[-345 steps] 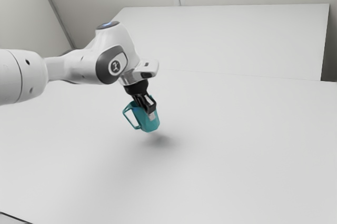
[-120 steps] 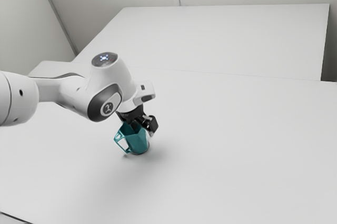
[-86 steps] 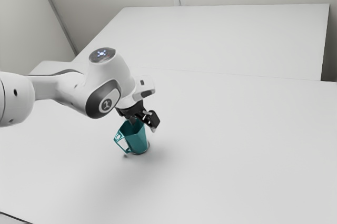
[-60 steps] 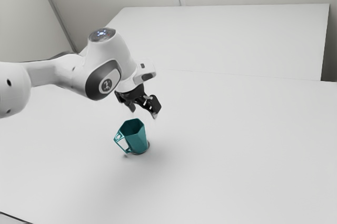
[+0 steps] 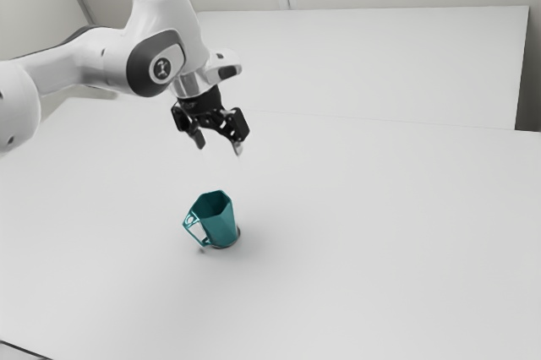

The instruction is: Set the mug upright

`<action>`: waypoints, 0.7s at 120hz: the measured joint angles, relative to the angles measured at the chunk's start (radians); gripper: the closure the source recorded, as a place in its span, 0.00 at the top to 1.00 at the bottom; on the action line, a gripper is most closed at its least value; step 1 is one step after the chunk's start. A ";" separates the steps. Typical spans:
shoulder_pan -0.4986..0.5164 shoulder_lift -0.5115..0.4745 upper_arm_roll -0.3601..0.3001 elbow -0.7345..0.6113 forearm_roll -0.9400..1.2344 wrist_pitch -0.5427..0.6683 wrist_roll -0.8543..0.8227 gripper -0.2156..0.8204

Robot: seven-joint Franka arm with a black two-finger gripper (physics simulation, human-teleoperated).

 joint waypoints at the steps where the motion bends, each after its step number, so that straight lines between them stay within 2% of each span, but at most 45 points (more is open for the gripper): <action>1: 0.000 0.001 0.000 0.005 0.000 -0.005 0.000 0.77; 45: 0.006 0.028 0.003 0.184 0.002 -0.185 -0.002 0.77; 84: 0.005 0.031 0.005 0.276 0.012 -0.289 -0.003 0.77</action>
